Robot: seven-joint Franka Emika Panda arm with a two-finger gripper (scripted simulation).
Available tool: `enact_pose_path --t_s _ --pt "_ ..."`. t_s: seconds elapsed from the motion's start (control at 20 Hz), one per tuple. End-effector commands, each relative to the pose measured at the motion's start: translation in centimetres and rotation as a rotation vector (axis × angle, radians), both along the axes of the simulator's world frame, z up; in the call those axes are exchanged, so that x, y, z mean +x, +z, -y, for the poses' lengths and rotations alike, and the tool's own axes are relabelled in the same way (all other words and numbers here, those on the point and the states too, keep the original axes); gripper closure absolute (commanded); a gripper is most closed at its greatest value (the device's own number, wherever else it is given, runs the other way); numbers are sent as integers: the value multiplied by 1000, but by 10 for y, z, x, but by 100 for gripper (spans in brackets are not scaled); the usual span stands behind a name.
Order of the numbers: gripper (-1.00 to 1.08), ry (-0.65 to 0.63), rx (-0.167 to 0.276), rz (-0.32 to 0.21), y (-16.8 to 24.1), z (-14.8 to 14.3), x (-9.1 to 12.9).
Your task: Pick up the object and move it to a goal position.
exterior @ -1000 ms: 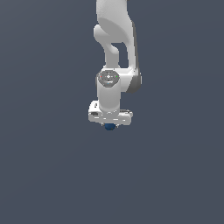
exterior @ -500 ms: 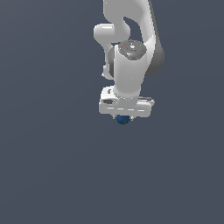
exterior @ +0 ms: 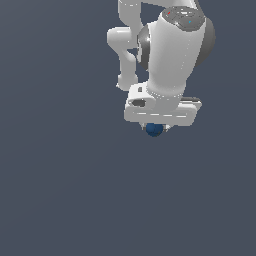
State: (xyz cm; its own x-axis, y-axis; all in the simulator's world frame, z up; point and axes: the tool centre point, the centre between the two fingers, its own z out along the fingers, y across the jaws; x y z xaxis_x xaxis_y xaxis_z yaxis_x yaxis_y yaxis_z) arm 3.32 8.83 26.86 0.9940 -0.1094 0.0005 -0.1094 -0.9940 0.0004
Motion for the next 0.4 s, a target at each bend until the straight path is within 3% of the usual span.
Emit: enact_pose_path --t_s 0.0,0.35 --pt "108 -1 0 0 9 -5 3" --pt "108 -1 0 0 19 -11 7"
